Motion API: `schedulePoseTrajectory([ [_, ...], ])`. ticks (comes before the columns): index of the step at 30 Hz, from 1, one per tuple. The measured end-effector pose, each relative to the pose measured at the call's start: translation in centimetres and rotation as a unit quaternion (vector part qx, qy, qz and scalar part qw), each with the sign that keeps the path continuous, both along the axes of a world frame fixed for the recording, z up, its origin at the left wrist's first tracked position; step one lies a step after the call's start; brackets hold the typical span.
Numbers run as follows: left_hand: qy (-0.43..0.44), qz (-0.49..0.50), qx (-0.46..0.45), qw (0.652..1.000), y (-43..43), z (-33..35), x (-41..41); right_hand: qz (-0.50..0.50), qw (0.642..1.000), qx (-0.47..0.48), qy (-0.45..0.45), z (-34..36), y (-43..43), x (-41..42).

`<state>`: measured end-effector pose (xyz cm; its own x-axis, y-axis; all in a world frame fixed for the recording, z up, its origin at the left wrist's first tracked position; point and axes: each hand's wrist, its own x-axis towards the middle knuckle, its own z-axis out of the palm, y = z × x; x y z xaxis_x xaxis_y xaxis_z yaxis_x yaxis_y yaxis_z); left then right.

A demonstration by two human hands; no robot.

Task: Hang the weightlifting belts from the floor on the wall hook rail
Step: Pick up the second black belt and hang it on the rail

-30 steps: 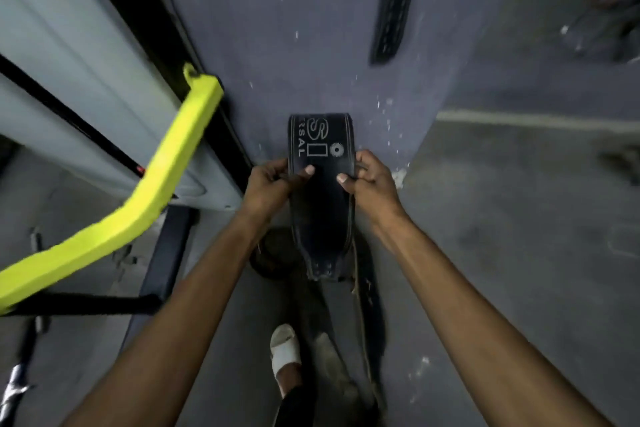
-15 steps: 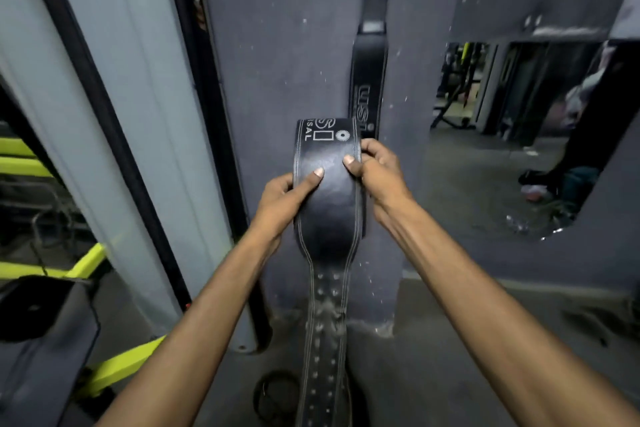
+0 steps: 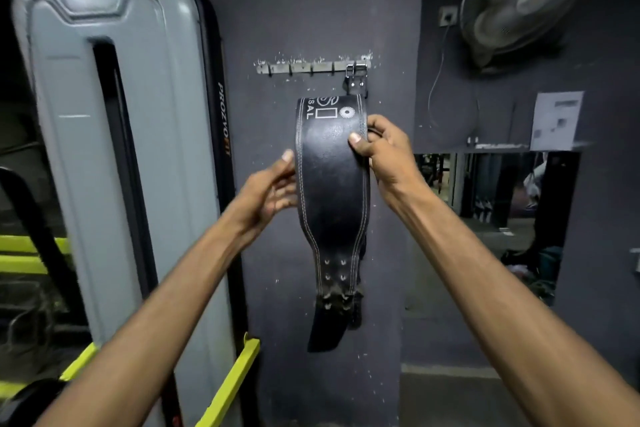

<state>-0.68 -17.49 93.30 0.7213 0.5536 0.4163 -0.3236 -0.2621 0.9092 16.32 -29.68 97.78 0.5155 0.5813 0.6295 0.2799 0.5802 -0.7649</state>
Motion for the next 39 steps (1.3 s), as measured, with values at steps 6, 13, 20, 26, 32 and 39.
schedulePoseTrajectory([
  [6,-0.066,0.038,-0.023,0.997,-2.6,11.2,0.7,0.007,0.996,0.012,-0.084,2.2,-2.5,-2.3],
  [13,-0.102,0.009,0.037,0.994,-4.3,11.9,0.7,0.074,0.985,-0.061,-0.145,-3.7,-6.0,-1.9],
  [20,-0.127,-0.012,0.071,0.989,-3.8,11.5,-1.1,0.084,0.99,-0.083,-0.08,0.4,-4.6,-1.6],
  [26,-0.119,-0.004,0.114,0.986,-2.3,8.9,-2.7,0.131,0.987,-0.065,0.061,8.3,-1.5,-2.4],
  [32,-0.039,-0.013,0.004,0.999,-0.4,10.1,-3.3,0.061,0.997,-0.011,-0.037,5.6,0.4,-3.1],
  [39,-0.076,0.009,-0.038,0.996,-0.6,11.7,-1.0,0.023,0.992,0.045,-0.116,3.2,-1.2,-3.3],
])
